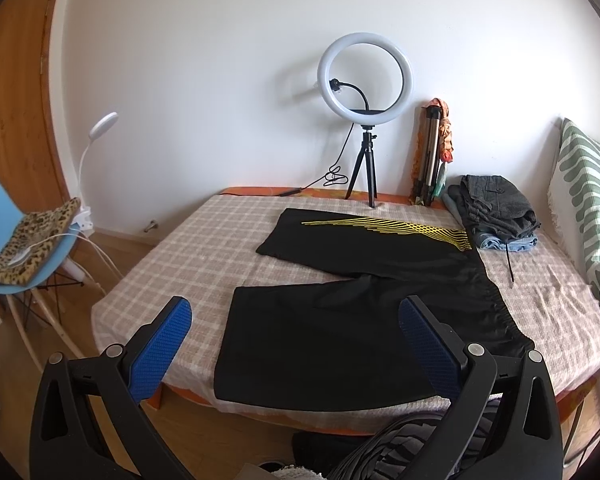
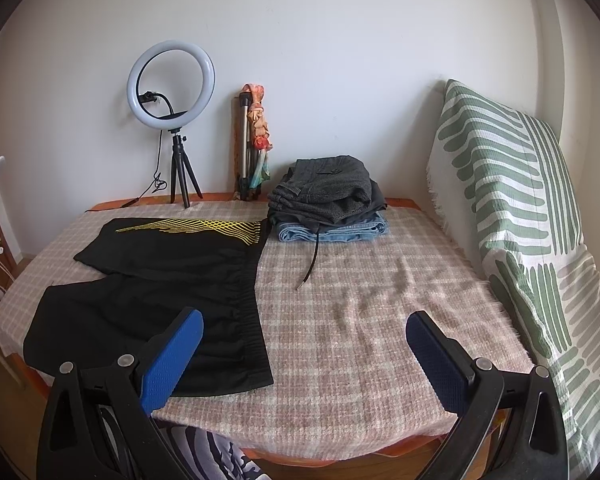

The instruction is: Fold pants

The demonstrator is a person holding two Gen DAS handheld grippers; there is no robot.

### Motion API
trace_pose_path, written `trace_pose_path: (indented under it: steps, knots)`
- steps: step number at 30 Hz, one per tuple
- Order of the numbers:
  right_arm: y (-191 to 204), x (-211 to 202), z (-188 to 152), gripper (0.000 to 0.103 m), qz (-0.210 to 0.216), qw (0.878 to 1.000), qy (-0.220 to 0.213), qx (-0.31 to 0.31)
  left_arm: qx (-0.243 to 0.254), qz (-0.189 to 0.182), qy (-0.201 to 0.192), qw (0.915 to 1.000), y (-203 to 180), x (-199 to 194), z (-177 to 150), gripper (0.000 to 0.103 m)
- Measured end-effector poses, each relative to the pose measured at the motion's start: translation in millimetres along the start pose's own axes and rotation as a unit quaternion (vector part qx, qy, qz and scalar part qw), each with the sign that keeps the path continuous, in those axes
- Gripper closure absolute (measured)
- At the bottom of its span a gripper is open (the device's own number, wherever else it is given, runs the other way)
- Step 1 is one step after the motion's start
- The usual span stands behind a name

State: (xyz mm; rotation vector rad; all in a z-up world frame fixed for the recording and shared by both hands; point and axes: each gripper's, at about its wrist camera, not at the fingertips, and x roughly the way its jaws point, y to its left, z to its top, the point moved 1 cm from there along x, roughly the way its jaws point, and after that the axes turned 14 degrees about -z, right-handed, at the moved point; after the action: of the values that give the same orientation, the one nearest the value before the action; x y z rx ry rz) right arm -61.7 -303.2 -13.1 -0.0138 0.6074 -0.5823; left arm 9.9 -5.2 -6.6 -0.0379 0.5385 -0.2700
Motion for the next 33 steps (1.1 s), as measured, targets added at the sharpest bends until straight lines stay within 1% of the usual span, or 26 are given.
trace_pose_path:
  steps: [33]
  knots:
    - [3.4,2.0,-0.6,0.000,0.000,1.000,0.006,-0.007,0.002,0.001,0.001,1.0000,-0.2,2.8,-4.2,0.000]
